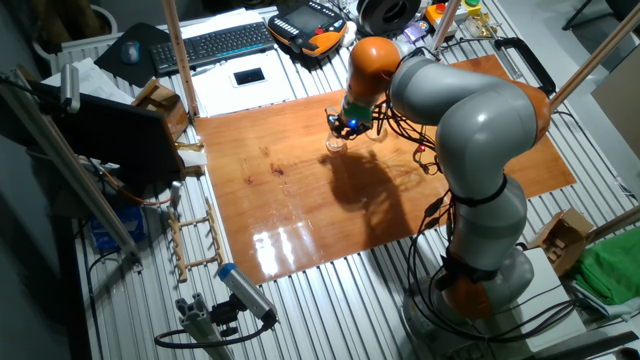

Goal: Transfer liquid using a dropper

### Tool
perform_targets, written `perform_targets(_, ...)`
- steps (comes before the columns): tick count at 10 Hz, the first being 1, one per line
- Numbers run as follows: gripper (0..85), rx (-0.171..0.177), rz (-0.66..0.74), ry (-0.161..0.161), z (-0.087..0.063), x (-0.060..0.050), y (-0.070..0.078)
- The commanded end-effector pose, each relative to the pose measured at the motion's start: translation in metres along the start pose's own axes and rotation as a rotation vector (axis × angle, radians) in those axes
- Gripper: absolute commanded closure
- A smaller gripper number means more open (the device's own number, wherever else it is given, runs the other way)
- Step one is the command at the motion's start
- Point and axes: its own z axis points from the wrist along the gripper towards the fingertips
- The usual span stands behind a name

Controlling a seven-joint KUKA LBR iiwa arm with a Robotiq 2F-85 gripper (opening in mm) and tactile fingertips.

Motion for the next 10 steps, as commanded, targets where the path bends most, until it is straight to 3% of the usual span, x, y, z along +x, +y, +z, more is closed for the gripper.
perform_targets(1,61.7,0.0,0.0,0.0,0.0002,0.0,0.0)
perform_targets(10,63.0,-0.002,-0.008,-0.004,0.002,-0.0022,-0.0007)
